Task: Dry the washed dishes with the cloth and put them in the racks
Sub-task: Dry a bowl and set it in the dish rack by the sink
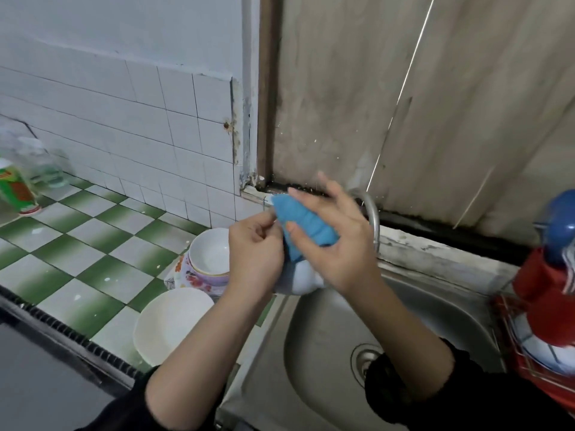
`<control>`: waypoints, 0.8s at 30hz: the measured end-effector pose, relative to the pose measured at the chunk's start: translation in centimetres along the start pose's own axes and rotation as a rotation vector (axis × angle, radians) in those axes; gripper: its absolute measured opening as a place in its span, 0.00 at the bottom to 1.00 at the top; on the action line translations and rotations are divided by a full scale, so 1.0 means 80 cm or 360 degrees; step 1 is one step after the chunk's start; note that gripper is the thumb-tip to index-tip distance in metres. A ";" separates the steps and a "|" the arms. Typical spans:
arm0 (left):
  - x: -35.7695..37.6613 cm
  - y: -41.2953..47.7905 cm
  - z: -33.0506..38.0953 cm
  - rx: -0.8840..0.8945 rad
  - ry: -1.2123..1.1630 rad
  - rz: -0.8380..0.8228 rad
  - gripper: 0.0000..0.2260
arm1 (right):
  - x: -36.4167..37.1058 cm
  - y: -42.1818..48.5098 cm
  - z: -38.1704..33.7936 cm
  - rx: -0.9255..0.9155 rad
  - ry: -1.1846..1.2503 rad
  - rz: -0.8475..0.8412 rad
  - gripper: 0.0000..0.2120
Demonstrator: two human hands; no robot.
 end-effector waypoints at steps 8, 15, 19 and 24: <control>0.025 -0.016 0.012 -0.0074 -0.0158 -0.0113 0.13 | -0.018 -0.014 -0.023 -0.0114 -0.0092 0.0113 0.19; 0.014 -0.020 0.033 0.0011 -0.0054 -0.0087 0.12 | -0.040 0.018 0.026 0.0803 0.0305 0.0547 0.13; -0.006 0.000 0.042 -0.0104 -0.0312 0.0017 0.11 | 0.000 -0.016 -0.055 -0.0171 -0.0153 0.0619 0.17; -0.032 0.024 0.049 -0.0361 -0.0798 0.0222 0.09 | 0.006 -0.044 -0.045 -0.0224 -0.0001 0.0834 0.16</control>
Point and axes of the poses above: each hand's wrist, its own y-axis towards the middle knuckle, its own x-axis out of the palm, z = x × y, the point moved 6 cm from there along y, towards the middle knuckle, and after that the axes turned 1 degree about -x, right-handed, at the moved point
